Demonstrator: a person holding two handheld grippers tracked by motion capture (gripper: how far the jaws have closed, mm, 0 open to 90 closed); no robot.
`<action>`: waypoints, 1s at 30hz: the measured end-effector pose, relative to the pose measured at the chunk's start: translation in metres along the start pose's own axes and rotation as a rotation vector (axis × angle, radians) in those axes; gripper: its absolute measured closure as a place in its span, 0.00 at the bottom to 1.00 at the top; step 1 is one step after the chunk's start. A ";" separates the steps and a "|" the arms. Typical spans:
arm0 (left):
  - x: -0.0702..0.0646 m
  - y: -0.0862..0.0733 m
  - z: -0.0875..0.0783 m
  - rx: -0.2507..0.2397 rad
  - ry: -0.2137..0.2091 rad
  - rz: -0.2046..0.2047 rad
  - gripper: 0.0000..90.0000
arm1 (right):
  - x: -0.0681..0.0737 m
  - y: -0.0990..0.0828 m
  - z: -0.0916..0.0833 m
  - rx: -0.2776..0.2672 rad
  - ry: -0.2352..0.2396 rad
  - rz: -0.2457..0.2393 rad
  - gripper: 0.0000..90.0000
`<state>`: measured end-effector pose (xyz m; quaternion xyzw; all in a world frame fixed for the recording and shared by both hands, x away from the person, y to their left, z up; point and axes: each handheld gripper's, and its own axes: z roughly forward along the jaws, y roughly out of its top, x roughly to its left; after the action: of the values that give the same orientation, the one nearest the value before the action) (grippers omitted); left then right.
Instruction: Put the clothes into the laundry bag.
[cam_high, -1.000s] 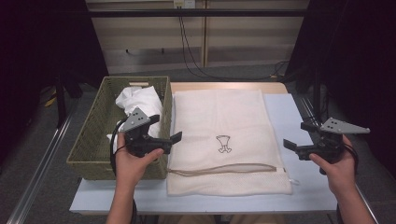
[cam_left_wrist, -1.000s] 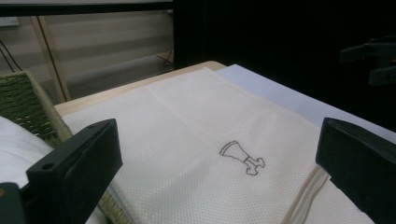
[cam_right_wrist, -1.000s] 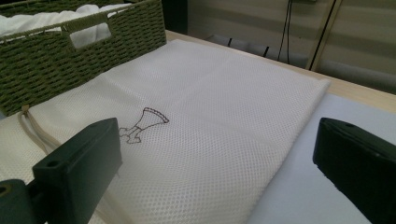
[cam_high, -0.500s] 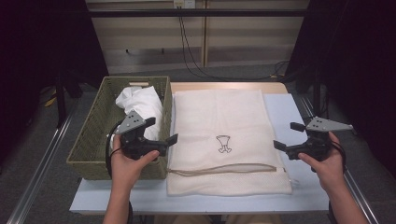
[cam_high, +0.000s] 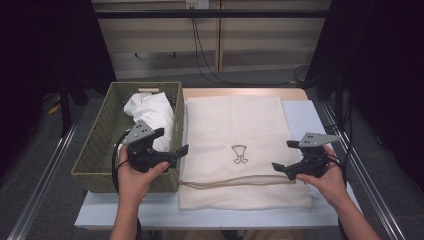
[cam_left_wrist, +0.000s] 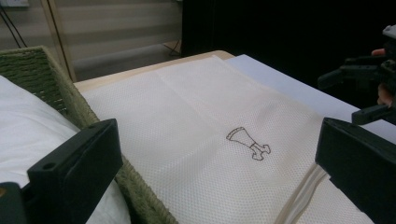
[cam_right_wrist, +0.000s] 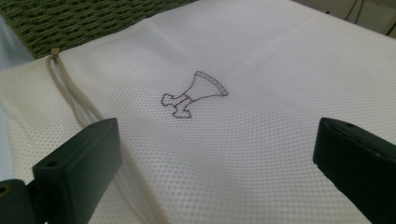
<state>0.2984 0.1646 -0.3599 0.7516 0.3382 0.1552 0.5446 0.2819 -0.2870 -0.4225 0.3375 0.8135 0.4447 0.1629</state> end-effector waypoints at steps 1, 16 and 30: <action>0.000 0.000 0.001 0.003 -0.001 0.001 0.00 | 0.003 0.000 0.004 0.010 0.007 -0.014 0.02; 0.003 -0.001 0.004 0.005 0.008 -0.004 0.00 | 0.038 0.002 0.068 0.156 0.100 -0.136 0.07; 0.002 0.000 0.005 0.007 0.002 0.006 0.00 | 0.039 -0.008 0.085 0.179 0.112 -0.158 0.19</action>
<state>0.3026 0.1620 -0.3622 0.7544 0.3370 0.1565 0.5411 0.2982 -0.2108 -0.4749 0.2600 0.8819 0.3743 0.1209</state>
